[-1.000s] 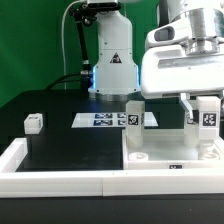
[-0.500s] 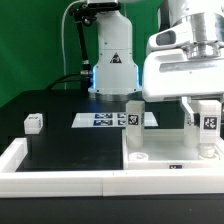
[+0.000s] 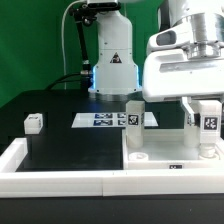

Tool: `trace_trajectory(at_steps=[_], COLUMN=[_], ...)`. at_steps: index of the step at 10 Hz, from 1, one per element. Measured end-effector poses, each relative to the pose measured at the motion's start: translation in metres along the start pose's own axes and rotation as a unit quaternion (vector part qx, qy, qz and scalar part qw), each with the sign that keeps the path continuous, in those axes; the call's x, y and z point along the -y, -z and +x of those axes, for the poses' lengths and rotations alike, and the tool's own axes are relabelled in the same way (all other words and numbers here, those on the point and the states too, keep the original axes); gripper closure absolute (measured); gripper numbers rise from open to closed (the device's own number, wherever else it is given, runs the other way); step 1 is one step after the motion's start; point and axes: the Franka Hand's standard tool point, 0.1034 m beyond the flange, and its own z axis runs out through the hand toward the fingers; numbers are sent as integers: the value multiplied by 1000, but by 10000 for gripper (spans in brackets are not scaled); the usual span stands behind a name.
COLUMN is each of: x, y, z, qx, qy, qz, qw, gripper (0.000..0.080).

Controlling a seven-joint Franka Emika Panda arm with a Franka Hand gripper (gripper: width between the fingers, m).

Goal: Assemble square table

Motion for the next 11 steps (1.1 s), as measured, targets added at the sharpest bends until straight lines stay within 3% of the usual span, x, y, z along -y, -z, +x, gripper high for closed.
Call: trace_trajectory(at_steps=[5, 9, 10, 11], x=[1, 7, 6, 6], y=[-9, -12, -12, -12], z=[-6, -3, -3, -3], qx=[5, -33, -33, -33], qy=[3, 12, 11, 11], qz=[-2, -5, -5, -5], qw=[1000, 999, 999, 999], gripper=[515, 515, 416, 416])
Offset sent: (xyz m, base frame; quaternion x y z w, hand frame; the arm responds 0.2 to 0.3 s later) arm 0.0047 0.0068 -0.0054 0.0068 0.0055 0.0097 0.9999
